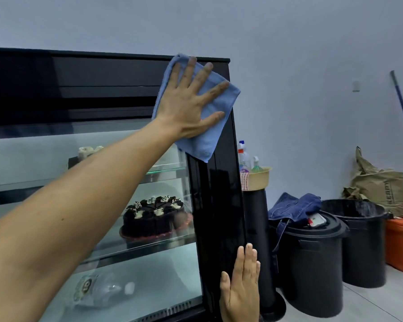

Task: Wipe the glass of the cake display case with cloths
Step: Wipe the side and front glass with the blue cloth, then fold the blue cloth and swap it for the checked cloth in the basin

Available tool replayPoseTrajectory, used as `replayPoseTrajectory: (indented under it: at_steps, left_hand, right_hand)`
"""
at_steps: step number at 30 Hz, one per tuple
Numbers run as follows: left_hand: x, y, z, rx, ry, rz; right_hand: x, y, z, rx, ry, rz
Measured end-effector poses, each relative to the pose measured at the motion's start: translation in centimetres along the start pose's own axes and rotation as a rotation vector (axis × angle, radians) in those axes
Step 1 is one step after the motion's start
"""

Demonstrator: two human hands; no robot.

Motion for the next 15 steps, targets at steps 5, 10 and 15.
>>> replayPoseTrajectory:
  at_steps: [5,10,15]
  left_hand:
    - [-1.4,-0.7,0.4,0.086,0.059,0.02]
    - [-3.8,-1.4,-0.1,0.112,0.042,-0.121]
    - [-6.7,-3.0,-4.3,-0.019,0.121,-0.315]
  right_hand:
    - [-0.7,-1.9,0.7,0.127,-0.047,0.087]
    - [-10.6,-17.0,-3.7,0.321,-0.415,0.114]
    - [-22.4,-39.0,-10.8,0.086,-0.467,0.093]
Point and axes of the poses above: each hand's wrist, its own y-axis away from the middle knuckle, its own z-axis out of the palm, x = y × z, the point moved 2 cm from there along -y, towards the middle knuckle, and after that the axes turned 2 degrees about z, right-handed, at the moved point
